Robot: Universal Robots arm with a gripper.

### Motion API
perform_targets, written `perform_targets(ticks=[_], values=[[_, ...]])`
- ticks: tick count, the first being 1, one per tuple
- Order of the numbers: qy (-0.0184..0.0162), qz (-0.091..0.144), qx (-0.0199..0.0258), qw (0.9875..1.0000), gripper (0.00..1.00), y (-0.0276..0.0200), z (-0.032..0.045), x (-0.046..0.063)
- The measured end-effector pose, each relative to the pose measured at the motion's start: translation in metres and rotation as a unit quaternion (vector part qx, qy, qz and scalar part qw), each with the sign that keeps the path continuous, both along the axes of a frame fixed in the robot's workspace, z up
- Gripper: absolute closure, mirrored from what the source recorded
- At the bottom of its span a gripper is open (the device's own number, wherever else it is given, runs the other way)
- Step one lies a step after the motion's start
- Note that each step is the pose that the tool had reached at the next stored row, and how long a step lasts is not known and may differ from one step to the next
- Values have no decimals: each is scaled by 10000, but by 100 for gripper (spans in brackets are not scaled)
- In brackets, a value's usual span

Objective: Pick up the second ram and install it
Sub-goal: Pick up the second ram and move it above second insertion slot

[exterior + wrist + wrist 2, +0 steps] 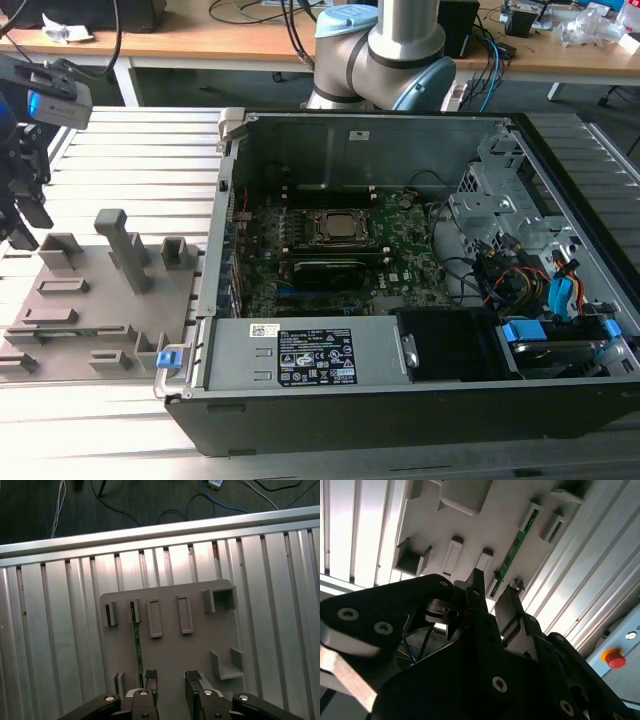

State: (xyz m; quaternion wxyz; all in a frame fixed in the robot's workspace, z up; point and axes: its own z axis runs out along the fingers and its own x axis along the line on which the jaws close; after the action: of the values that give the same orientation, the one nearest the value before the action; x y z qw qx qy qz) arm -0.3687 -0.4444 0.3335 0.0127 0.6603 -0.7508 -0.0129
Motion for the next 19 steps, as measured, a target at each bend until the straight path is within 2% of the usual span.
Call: perform_targets(ticks=[19], values=[[0, 0, 0, 10000, 64, -1, -212, 0]])
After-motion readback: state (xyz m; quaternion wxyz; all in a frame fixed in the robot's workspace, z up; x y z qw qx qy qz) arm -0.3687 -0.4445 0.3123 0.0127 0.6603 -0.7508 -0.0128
